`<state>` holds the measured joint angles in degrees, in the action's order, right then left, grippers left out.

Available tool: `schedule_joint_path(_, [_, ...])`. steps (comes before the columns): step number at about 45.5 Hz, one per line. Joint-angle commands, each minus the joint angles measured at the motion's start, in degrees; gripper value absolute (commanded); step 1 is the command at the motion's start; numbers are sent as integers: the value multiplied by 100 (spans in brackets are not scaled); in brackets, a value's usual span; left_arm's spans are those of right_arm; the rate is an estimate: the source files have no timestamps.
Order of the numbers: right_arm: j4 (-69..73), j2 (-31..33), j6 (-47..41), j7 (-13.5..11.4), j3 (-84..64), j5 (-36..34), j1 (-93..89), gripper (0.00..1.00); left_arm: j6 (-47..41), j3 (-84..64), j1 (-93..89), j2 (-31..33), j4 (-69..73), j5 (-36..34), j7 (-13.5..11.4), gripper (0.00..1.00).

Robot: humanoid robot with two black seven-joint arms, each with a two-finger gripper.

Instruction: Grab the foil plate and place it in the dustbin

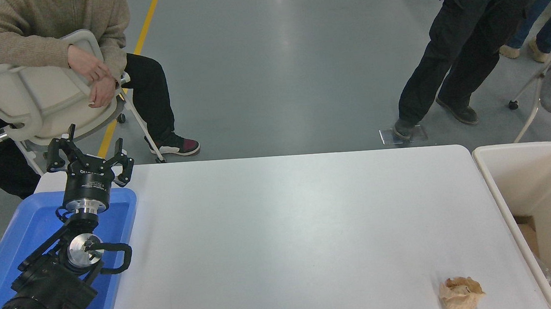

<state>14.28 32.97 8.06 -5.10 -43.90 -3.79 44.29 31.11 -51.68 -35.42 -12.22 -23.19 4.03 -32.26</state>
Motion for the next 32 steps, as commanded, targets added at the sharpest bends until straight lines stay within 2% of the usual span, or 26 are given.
schedule_joint_path(1, [1743, 667, 29, 1, -487, 71, 1168, 80, 0, 0, 0, 1, -1, 1, 0, 99])
schedule_joint_path(4, [2226, 764, 20, 1, -978, 71, 1660, 89, 0, 0, 0, 1, -1, 1, 0, 99])
schedule_joint_path(6, [2543, 808, -15, 1, -1321, 53, 2046, 100, 0, 0, 0, 1, -1, 1, 0, 99])
schedule_joint_path(14, [3967, 852, -147, -8, -2421, 45, 3497, 100, 0, 0, 0, 1, -1, 1, 0, 99])
schedule_joint_path(25, [5312, 562, -559, -8, -3036, 27, 4903, 100, 0, 9, 0, 1, -1, 1, 0, 99])
schedule_joint_path(29, [5778, 439, -1147, -17, -3317, 71, 5606, 100, 0, 0, 0, 1, -1, 1, 0, 99])
schedule_joint_path(30, [5935, 369, -1767, -17, -3457, 71, 6086, 100, 0, 9, 0, 1, -1, 1, 0, 99])
schedule_joint_path(32, [5955, 307, -2411, -17, -3494, 71, 6415, 100, 0, 0, 0, 1, -1, 1, 0, 99])
